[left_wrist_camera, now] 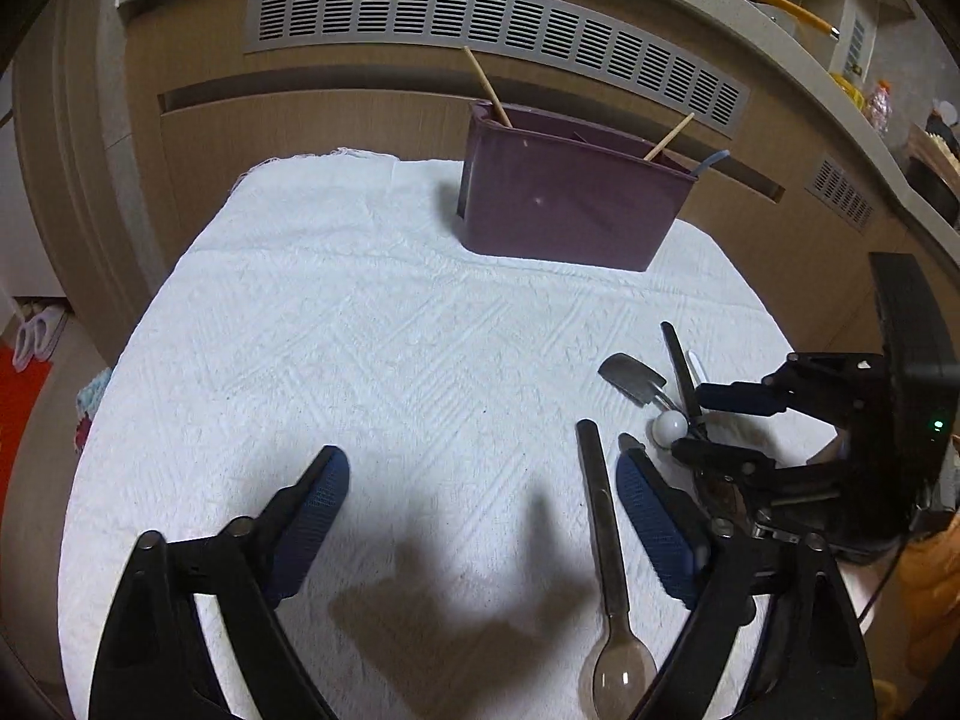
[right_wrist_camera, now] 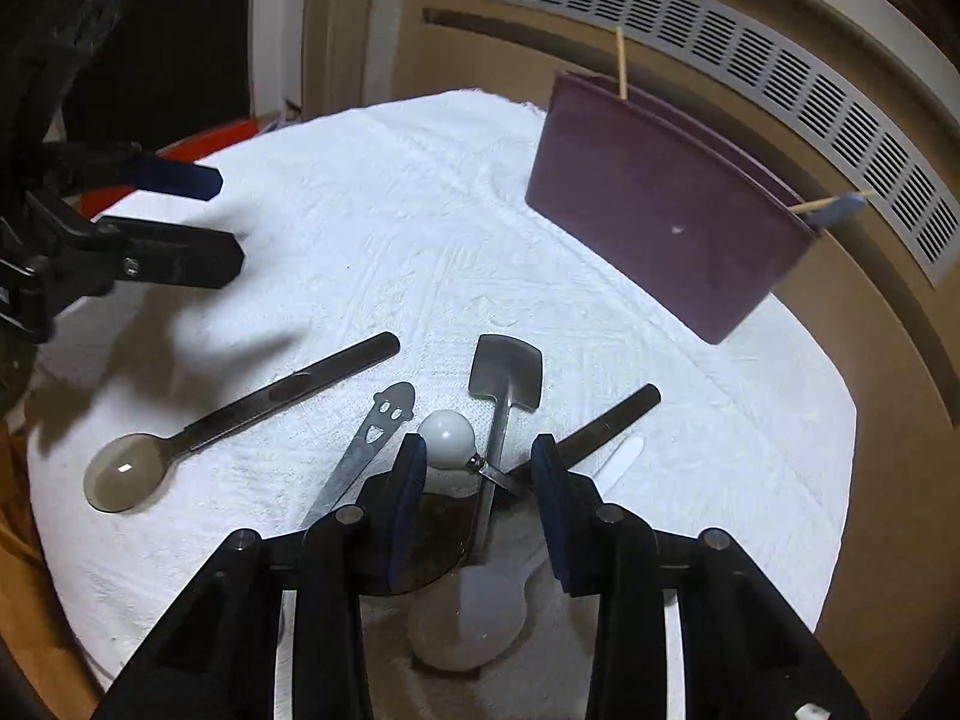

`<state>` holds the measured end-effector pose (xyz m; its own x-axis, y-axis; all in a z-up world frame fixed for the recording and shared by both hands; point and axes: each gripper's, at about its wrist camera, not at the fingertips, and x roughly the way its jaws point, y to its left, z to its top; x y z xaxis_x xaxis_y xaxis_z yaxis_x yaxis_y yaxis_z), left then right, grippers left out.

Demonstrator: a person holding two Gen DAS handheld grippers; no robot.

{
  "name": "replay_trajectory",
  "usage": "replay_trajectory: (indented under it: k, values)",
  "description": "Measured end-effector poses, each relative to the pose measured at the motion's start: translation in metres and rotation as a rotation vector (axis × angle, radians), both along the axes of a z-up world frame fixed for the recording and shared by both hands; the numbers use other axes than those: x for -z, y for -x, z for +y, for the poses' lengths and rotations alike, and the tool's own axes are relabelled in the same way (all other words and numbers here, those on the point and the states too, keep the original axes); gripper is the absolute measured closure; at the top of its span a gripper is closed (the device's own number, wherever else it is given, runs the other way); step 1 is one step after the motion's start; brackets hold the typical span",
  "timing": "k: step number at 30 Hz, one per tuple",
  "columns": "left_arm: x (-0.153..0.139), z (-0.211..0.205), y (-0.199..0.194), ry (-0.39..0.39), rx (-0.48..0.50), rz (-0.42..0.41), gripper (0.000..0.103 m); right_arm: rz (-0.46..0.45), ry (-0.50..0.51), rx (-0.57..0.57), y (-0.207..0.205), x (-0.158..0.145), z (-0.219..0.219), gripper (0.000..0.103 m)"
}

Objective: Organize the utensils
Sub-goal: 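Grasp the white spoon by its ball handle with the right tool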

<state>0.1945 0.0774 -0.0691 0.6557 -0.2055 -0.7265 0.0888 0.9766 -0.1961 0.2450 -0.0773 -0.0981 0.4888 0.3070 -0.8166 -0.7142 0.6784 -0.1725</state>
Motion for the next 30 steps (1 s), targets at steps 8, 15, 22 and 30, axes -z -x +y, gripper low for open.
replay_trajectory:
  k: [8, 15, 22, 30]
  values:
    - [0.009, -0.007, 0.004, 0.030, 0.078, 0.044, 0.024, 0.097, -0.052, 0.045, -0.022, 0.006, 0.001, 0.079]
    - [0.009, -0.036, 0.008, -0.004, 0.171, 0.061, 0.036, 0.098, -0.184, 0.134, -0.023, -0.028, -0.021, 0.083]
    - [0.014, -0.065, -0.007, -0.018, 0.202, 0.144, 0.044, 0.078, -0.297, 0.211, -0.026, -0.057, -0.056, 0.083]
    - [0.018, -0.107, -0.073, 0.020, 0.131, 0.332, 0.052, -0.003, -0.359, 0.271, -0.037, -0.082, -0.079, 0.083]
